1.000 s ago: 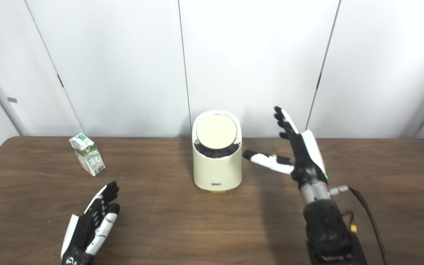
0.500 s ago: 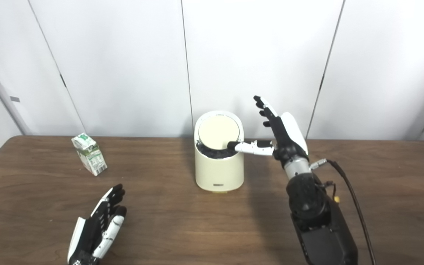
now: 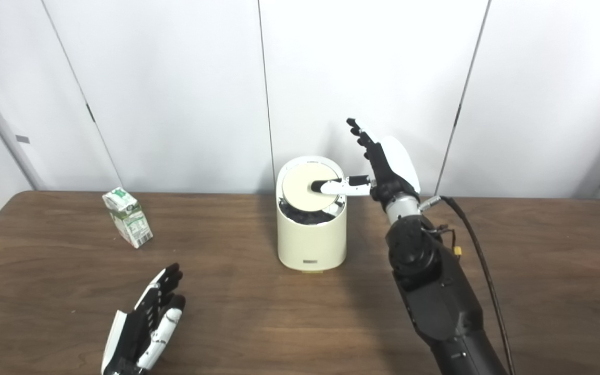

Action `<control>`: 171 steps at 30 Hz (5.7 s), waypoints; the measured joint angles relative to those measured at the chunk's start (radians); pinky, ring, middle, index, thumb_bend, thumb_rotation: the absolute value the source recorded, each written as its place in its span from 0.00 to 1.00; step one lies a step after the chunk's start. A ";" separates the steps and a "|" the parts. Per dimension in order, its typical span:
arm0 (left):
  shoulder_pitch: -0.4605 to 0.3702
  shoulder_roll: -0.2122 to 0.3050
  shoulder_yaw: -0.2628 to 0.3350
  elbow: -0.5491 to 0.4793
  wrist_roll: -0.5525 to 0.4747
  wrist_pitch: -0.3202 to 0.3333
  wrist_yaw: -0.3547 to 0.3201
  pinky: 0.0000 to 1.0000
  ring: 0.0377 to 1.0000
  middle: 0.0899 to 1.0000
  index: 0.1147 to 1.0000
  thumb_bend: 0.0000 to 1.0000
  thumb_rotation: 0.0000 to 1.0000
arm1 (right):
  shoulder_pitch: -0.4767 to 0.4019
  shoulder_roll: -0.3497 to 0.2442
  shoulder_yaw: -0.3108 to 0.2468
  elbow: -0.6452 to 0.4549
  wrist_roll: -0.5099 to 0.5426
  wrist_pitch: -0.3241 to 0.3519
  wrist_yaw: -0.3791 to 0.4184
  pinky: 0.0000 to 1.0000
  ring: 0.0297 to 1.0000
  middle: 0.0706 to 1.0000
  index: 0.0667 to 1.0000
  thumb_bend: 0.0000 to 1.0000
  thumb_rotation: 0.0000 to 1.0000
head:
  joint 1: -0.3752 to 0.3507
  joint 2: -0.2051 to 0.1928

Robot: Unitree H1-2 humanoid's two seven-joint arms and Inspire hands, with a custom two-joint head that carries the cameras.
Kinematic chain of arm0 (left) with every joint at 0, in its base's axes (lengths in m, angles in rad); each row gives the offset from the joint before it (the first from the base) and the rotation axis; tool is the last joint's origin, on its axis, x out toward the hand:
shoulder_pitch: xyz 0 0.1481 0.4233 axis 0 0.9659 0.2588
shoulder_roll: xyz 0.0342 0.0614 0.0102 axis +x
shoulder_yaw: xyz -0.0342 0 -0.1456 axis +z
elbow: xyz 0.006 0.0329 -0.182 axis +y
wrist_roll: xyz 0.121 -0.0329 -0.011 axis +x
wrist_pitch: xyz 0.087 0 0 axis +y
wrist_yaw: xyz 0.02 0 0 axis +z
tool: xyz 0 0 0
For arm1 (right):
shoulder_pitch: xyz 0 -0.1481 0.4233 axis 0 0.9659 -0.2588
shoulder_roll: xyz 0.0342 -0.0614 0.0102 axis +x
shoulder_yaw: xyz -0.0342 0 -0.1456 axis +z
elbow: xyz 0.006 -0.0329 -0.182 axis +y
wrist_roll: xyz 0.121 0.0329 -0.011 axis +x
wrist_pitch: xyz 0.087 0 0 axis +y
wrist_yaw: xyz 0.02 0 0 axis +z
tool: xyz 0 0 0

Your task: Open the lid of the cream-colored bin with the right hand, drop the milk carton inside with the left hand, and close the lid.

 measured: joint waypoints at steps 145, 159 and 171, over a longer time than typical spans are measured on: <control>-0.118 0.036 0.170 -0.088 0.035 0.198 0.097 0.71 0.72 0.75 0.84 0.87 0.24 | 0.681 0.022 -0.257 -0.716 0.416 0.201 0.153 0.89 0.92 0.92 0.93 0.51 0.89 | 0.273 0.089; -0.263 0.184 0.193 -0.096 0.214 0.339 0.119 0.71 0.78 0.82 0.86 0.88 0.23 | 0.669 0.012 -0.241 -0.768 0.416 0.238 0.154 0.85 0.91 0.92 0.93 0.49 0.92 | 0.304 0.100; -0.390 0.292 0.123 0.097 0.258 0.388 0.078 0.82 0.94 0.95 0.95 0.91 0.26 | 0.665 0.014 -0.234 -0.768 0.407 0.243 0.151 0.85 0.91 0.93 0.93 0.49 0.93 | 0.298 0.098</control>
